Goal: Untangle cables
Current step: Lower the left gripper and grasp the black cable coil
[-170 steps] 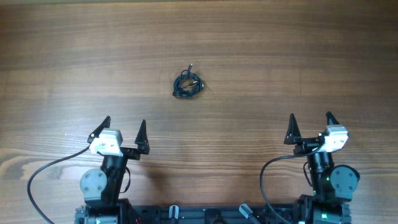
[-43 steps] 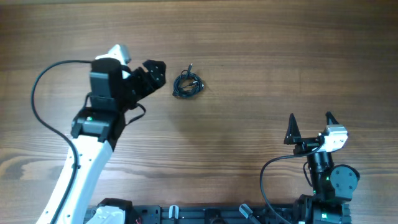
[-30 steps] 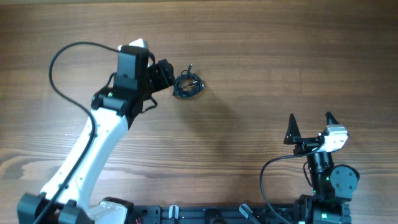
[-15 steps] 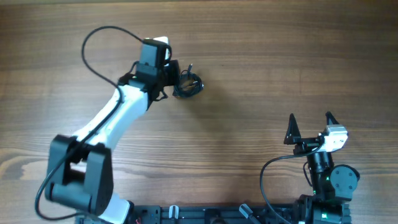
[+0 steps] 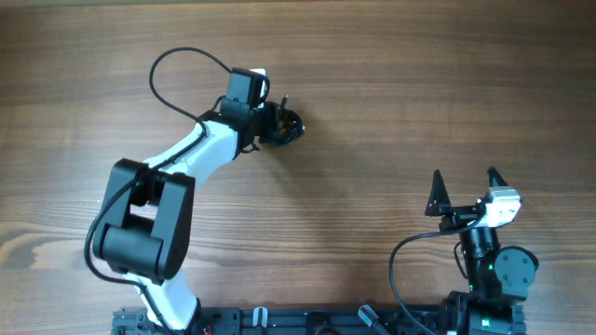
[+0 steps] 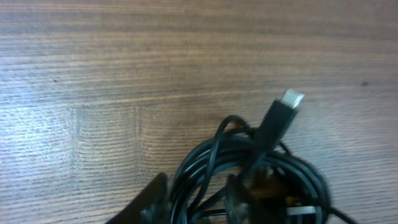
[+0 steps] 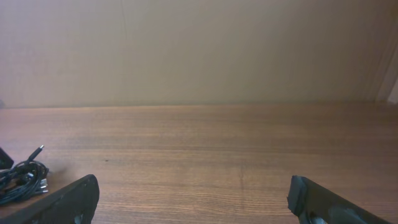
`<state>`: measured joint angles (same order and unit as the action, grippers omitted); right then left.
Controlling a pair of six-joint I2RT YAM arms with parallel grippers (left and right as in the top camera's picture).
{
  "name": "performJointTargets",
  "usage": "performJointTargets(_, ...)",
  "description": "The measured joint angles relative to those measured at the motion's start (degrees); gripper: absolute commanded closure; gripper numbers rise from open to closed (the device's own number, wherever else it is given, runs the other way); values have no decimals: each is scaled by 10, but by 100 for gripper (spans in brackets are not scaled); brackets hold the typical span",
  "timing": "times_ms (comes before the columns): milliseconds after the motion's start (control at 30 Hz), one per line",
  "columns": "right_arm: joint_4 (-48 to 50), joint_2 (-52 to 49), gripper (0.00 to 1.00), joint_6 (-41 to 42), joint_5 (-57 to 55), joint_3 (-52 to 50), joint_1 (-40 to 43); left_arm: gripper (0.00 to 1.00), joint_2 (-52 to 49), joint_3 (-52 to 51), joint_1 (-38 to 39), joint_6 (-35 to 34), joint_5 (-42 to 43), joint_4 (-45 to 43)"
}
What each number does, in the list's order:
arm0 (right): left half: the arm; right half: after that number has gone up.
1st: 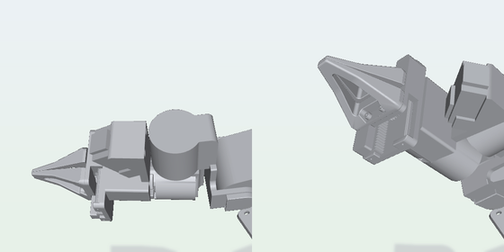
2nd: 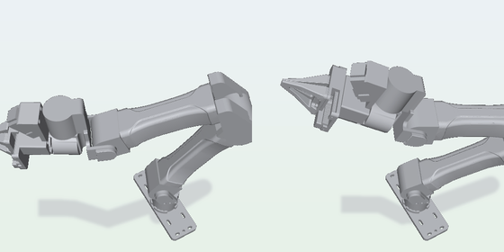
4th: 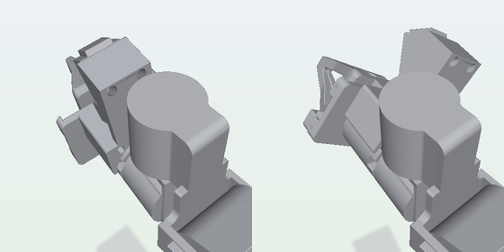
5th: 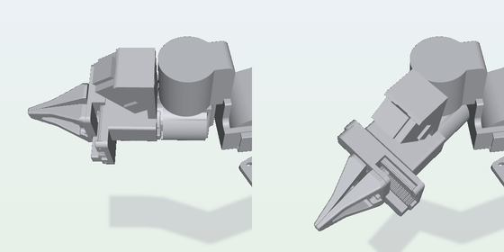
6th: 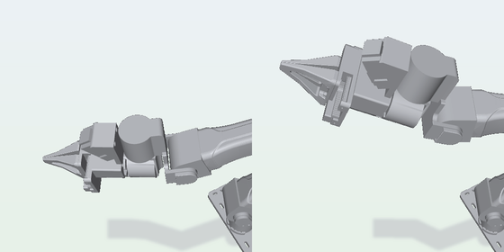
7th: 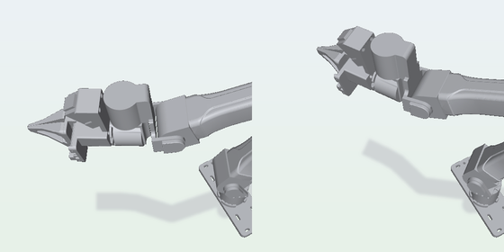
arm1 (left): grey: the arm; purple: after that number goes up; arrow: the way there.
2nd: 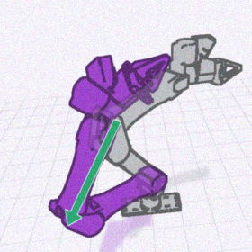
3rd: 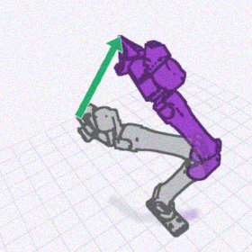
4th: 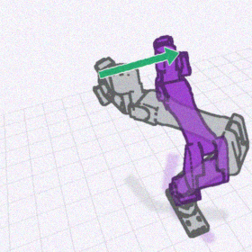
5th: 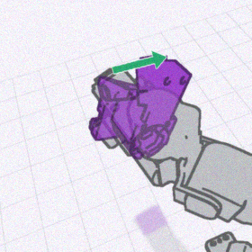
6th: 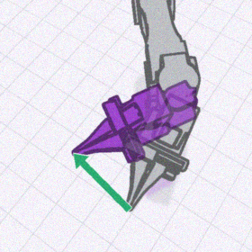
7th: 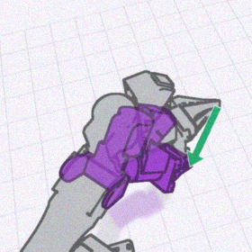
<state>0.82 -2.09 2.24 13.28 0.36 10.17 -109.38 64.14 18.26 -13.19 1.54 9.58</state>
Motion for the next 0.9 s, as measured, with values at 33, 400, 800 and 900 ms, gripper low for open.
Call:
performJointTargets(33,0,0,0,0,0,0,0,88,-4,0,0,0,0,0)
performJointTargets(400,0,0,0,0,0,0,0,96,-23,17,0,-13,-11,67)
performJointTargets(800,0,0,0,0,0,0,0,90,103,9,0,-17,-34,294)
performJointTargets(900,0,0,0,0,0,0,0,12,157,9,0,-19,-35,319)
